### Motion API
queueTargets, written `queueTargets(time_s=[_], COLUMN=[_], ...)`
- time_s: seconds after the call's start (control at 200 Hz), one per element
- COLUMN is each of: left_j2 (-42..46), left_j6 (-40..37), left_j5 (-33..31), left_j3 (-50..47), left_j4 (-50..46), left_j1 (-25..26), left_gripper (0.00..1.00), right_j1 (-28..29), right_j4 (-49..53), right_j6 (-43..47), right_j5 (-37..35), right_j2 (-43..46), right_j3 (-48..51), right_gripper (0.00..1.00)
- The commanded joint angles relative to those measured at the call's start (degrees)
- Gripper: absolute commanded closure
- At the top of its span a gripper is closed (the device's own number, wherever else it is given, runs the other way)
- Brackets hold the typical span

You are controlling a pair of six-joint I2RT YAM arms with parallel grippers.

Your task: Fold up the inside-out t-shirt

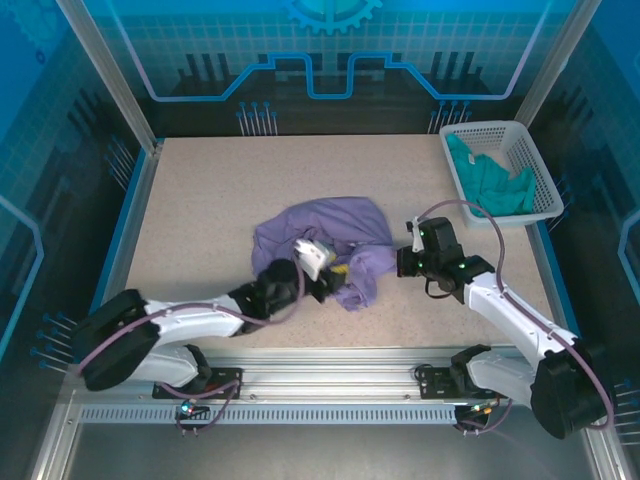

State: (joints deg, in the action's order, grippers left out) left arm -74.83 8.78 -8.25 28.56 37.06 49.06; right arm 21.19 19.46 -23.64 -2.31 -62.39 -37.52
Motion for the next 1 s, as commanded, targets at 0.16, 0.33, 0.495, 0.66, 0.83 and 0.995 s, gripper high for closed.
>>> queueTargets(time_s=[0.16,0.33,0.495,0.66,0.83,0.995], left_j2=[-3.5,-11.9,-16.9,-17.8,-19.7,-19.1], left_j6=[13.5,15.5,16.1,17.1,18.3,17.6], left_j5=[10.5,12.6,9.2,8.4,10.8,11.5], left_j3=[13.0,20.9,24.7,23.2,22.8,22.9], left_j4=[-27.3,-34.9,-42.7,-44.8,-42.8,-42.3], left_j1=[-9.7,-11.0,-11.0,-10.9,-11.0,-11.0], left_gripper=[0.48,0.46,0.43,0.41,0.53,0.72], right_j1=[-0.9,-0.9,-0.9,-0.9,-0.9,-0.9], right_j4=[0.0,-0.3,-0.9,-1.7,-2.8,-2.3], right_j6=[-1.4,-1.9,-2.1,-1.9,-1.8,-1.7], right_j5=[-3.3,-2.5,-2.6,-2.4,-1.3,-2.2], right_j2=[-0.7,-1.3,0.4,0.3,-1.3,-0.7], right_j3=[2.4,3.0,4.6,5.1,4.7,5.1], right_gripper=[1.0,1.0,1.0,1.0,1.0,1.0])
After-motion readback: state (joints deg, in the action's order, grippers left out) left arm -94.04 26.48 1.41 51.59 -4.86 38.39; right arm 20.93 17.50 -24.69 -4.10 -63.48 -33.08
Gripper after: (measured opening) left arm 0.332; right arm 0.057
